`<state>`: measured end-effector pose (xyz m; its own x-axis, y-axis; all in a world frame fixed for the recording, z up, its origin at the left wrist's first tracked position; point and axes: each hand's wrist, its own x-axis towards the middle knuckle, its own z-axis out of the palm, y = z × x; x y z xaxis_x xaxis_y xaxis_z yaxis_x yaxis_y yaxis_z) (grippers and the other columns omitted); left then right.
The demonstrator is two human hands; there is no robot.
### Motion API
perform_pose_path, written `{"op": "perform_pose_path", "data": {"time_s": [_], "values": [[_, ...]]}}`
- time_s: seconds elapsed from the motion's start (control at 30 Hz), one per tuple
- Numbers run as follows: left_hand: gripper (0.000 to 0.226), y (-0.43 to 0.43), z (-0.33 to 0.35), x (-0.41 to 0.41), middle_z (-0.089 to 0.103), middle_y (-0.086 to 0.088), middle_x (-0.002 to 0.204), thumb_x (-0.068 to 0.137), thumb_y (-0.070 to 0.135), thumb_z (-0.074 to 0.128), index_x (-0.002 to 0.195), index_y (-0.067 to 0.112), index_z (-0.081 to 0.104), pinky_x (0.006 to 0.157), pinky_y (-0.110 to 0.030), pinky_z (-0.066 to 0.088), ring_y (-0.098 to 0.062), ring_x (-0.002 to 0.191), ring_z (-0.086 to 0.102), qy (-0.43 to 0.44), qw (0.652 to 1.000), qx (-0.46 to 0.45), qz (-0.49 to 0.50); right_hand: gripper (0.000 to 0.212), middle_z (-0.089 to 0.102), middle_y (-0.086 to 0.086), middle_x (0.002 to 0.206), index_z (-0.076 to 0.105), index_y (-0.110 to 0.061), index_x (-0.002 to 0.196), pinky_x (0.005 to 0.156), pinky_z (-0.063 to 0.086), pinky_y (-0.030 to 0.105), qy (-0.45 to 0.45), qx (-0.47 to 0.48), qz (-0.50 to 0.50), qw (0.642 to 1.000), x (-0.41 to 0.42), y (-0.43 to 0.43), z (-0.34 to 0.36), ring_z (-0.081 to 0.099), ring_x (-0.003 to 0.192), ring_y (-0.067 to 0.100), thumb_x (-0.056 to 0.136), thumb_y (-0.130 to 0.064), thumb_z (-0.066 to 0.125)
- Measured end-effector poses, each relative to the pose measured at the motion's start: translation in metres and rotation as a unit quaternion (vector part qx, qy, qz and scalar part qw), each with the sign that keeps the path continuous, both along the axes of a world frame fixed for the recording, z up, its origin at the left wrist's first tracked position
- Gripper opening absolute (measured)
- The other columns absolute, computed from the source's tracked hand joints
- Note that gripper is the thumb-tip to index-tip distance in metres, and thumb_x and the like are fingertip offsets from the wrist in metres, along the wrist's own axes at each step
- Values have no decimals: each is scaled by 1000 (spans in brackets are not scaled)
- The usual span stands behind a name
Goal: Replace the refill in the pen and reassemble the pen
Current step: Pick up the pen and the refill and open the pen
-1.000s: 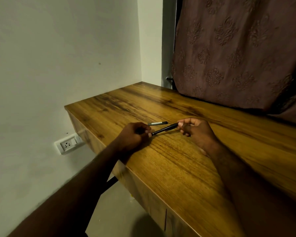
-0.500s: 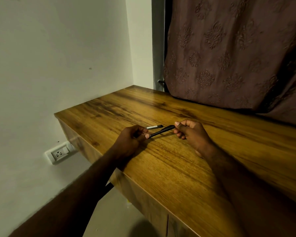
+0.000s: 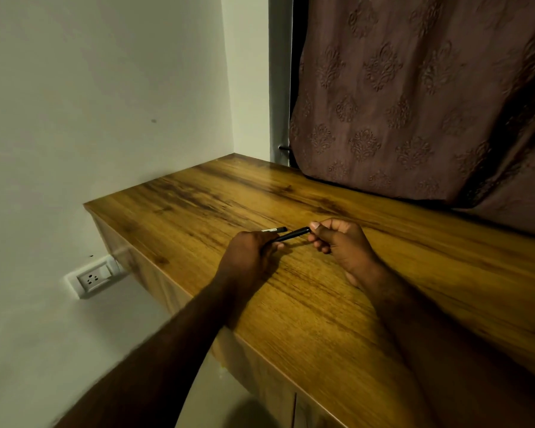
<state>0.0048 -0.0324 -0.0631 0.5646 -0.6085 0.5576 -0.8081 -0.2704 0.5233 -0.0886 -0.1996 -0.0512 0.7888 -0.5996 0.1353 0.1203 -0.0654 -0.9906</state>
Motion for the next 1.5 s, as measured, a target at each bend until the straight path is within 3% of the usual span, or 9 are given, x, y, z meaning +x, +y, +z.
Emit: {"op": "perform_pose_path", "data": {"time_s": [0.2,0.4,0.47,0.67,0.8,1.07,1.23,1.4,1.5], "values": [[22,-4,-9,11,72,-8,85,90,25,55,98,11,70,74,-41,56,-27,79,67,39,999,16,0,11,68,5,75,67,-2,91,53,39,17,-5,6,12,1000,-1,-1,0,52,57,4,92,-11,61],[37,-1,-1,3,62,3,67,92,46,47,114,24,68,52,-20,41,-2,52,51,98,991,-32,-89,8,69,5,75,67,-2,93,55,39,20,-14,7,11,1000,-3,-2,0,53,60,6,92,-7,60],[42,-2,0,1,59,-7,68,90,48,45,118,24,66,53,-24,41,-13,51,52,136,987,-26,-88,8,68,7,76,67,-3,93,55,38,21,-16,3,12,1000,-3,-2,-1,53,61,7,92,-5,60],[15,-4,0,2,68,-12,90,89,5,55,100,5,65,75,-30,49,-30,85,64,8,999,45,-1,9,68,7,78,68,-7,91,53,39,20,-17,-15,10,1000,-4,-4,-1,53,63,8,91,-4,60],[13,-3,-2,2,68,-11,91,88,9,58,99,5,65,77,-27,48,-28,86,63,-15,1000,18,-1,10,69,3,75,69,-9,90,51,39,18,-14,-22,-4,1000,-4,-2,0,54,61,6,91,-5,60],[43,-4,-2,1,49,-41,99,69,48,44,89,11,53,80,-64,43,-59,90,48,245,963,-71,-82,8,69,3,73,68,-3,94,50,39,19,-12,-14,-18,1000,-3,-1,0,52,58,6,92,-5,60],[51,-3,-3,0,66,-19,81,77,55,46,99,14,68,57,-40,50,-39,66,60,146,984,-63,-80,8,68,4,72,67,-5,89,55,45,21,-17,12,-8,1000,-4,1,0,55,58,8,91,-2,60],[39,-5,-6,9,59,-15,73,87,22,47,108,-10,53,64,-30,53,-27,67,61,291,952,-95,-29,10,67,7,78,66,-7,89,55,49,17,-93,75,-99,988,-15,-27,7,58,59,7,92,-1,57],[27,-5,-9,10,72,-6,92,91,31,57,110,16,68,70,-38,56,-23,83,68,74,997,-20,-24,11,67,6,79,67,-3,94,56,48,15,-27,-35,-126,991,-24,-42,0,57,65,11,92,0,57]]}}
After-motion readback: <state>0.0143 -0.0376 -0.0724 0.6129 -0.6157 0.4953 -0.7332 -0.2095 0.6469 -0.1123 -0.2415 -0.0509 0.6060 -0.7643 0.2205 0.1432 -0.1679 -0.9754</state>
